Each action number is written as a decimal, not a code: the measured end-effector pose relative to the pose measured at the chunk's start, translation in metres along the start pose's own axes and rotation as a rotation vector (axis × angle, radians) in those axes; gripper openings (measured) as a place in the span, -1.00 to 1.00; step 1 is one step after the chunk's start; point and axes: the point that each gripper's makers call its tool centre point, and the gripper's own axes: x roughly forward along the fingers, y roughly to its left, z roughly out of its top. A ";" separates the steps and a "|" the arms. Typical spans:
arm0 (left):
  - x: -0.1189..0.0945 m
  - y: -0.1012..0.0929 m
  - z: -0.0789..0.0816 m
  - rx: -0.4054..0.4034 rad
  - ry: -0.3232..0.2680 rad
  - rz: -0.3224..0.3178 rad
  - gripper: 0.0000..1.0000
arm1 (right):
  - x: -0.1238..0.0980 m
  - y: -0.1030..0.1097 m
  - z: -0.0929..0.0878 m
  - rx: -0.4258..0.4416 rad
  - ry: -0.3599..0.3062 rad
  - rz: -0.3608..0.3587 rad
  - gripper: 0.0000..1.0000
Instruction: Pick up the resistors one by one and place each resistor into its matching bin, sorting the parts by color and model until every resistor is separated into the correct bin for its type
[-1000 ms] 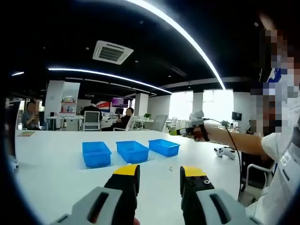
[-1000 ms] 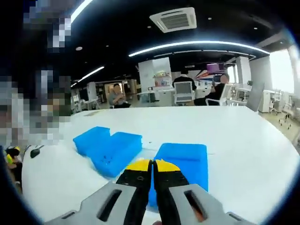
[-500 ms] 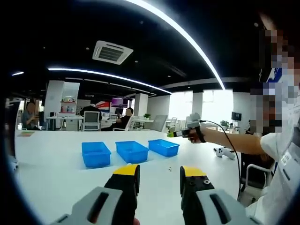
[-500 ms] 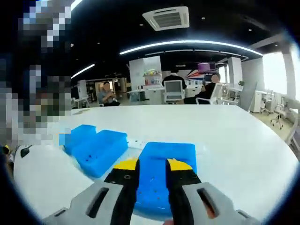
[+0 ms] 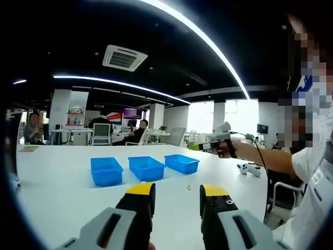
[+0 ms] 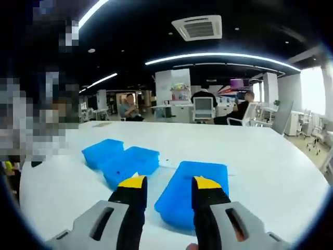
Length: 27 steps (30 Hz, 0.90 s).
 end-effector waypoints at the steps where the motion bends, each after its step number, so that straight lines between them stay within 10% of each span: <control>1: 0.000 0.000 0.000 0.001 -0.001 0.000 -0.28 | -0.007 0.006 0.003 -0.001 -0.015 0.014 -0.29; 15: 0.004 -0.007 0.000 0.004 0.003 -0.015 -0.28 | -0.111 0.092 -0.005 -0.111 -0.173 0.130 -0.27; 27: 0.008 -0.009 -0.003 0.003 0.014 -0.021 -0.28 | -0.163 0.102 -0.050 -0.034 -0.176 0.101 -0.19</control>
